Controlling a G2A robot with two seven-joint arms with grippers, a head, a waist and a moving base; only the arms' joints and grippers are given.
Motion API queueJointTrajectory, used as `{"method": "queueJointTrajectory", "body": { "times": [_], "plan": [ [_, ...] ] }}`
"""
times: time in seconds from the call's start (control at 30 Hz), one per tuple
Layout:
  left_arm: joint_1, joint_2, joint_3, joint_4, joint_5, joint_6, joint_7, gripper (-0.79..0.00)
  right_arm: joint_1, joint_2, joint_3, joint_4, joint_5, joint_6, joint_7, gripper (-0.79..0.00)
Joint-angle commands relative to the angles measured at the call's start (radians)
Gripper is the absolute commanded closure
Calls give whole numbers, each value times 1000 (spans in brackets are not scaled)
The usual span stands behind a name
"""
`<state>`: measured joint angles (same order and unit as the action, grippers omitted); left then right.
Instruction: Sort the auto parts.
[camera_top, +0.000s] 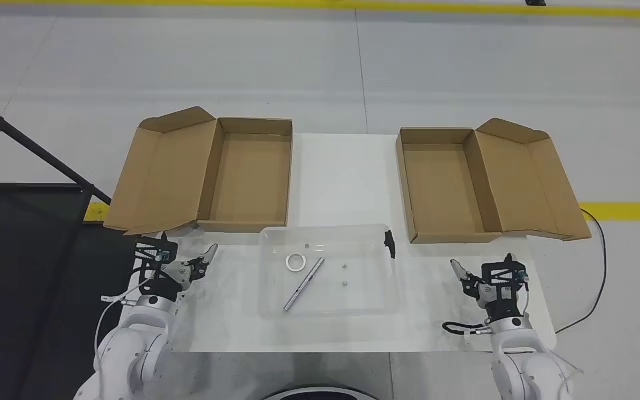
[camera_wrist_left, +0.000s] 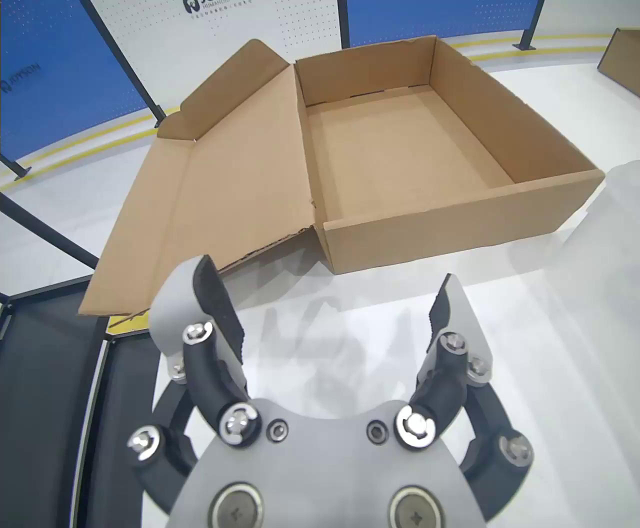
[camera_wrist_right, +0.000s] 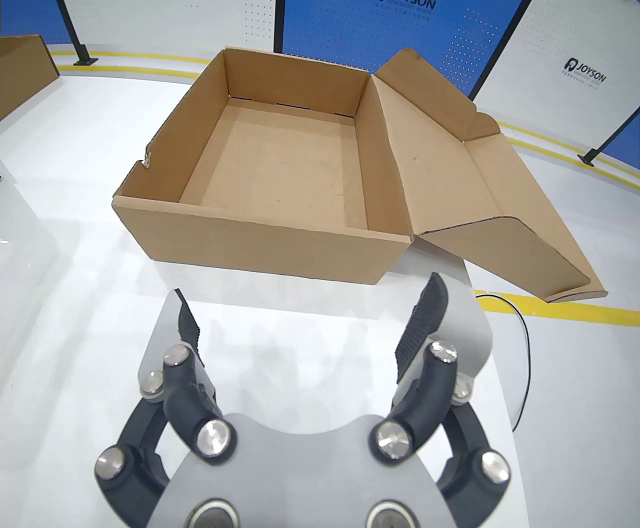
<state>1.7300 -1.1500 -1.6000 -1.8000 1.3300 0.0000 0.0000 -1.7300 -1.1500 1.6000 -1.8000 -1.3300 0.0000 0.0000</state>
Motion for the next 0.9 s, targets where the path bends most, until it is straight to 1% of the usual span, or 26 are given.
{"method": "queueJointTrajectory", "body": {
  "times": [0.0, 0.53, 0.7, 0.8, 0.87],
  "plan": [
    [0, 0, 0, 0, 0, 0, 0, -784, 0, 0, 0, 0, 0, 0, 0, -785],
    [-1, 0, 0, -1, -1, 0, 2, -785, 2, -1, 1, 0, 5, 1, 2, -785],
    [26, 0, -24, -12, 4, -18, 72, -785, 24, -1, 21, -45, 9, 2, 41, -785],
    [36, -2, -32, -19, 4, -18, 92, -785, 41, 1, 39, -92, 41, -44, 78, -785],
    [46, -3, -35, -27, 6, -15, 111, -785, 54, 4, 52, -126, 79, -109, 122, -785]
  ]
}}
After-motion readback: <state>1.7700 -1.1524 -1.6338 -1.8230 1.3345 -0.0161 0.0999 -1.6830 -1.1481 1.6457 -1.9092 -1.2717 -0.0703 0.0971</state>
